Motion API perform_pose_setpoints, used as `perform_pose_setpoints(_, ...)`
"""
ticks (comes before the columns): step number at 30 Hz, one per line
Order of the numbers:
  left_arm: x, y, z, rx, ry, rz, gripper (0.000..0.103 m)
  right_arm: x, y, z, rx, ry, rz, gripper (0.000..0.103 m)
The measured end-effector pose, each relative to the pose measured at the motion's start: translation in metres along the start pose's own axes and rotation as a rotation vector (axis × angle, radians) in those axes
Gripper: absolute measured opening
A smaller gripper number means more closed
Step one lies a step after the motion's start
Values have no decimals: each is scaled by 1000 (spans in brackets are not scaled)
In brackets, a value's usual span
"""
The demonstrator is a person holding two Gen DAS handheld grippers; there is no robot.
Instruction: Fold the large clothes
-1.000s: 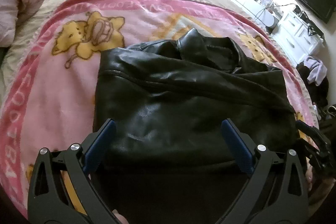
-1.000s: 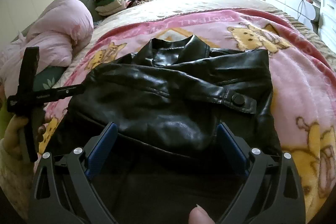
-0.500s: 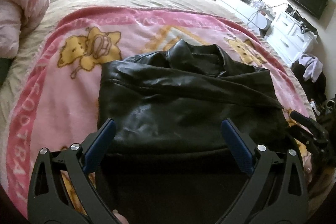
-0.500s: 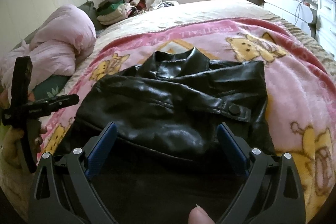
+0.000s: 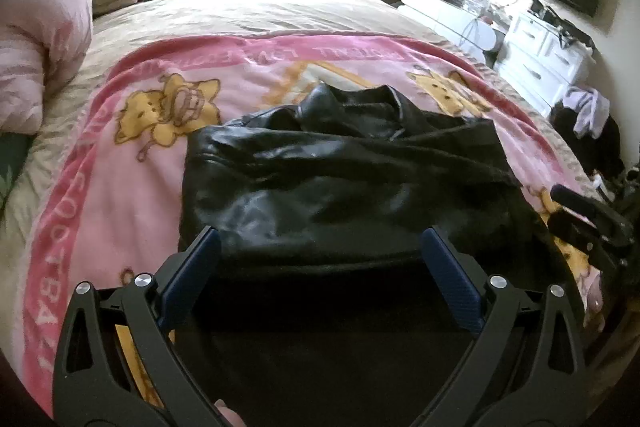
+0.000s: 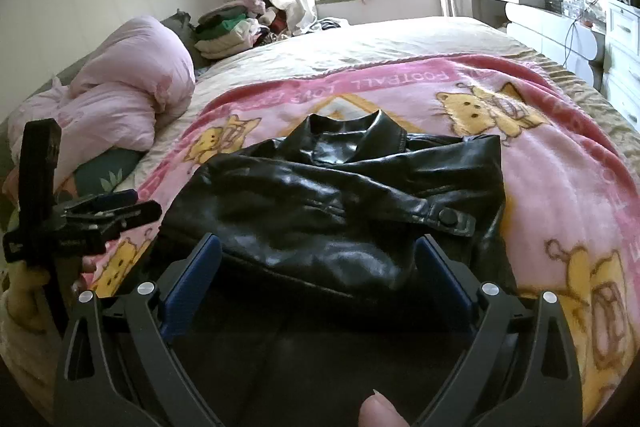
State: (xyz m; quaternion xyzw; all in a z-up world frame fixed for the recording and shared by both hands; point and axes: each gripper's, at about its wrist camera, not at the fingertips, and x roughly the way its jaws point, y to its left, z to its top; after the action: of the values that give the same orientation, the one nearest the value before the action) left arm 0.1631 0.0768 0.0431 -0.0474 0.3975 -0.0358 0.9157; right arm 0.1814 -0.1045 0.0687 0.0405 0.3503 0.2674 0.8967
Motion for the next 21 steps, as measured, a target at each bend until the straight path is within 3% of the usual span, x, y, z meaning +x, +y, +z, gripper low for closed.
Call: perform_pose_setpoints(21, -26, -12, -50, -9, -22, 1, 94, -29, -17, -32, 92, -29, -17, 97)
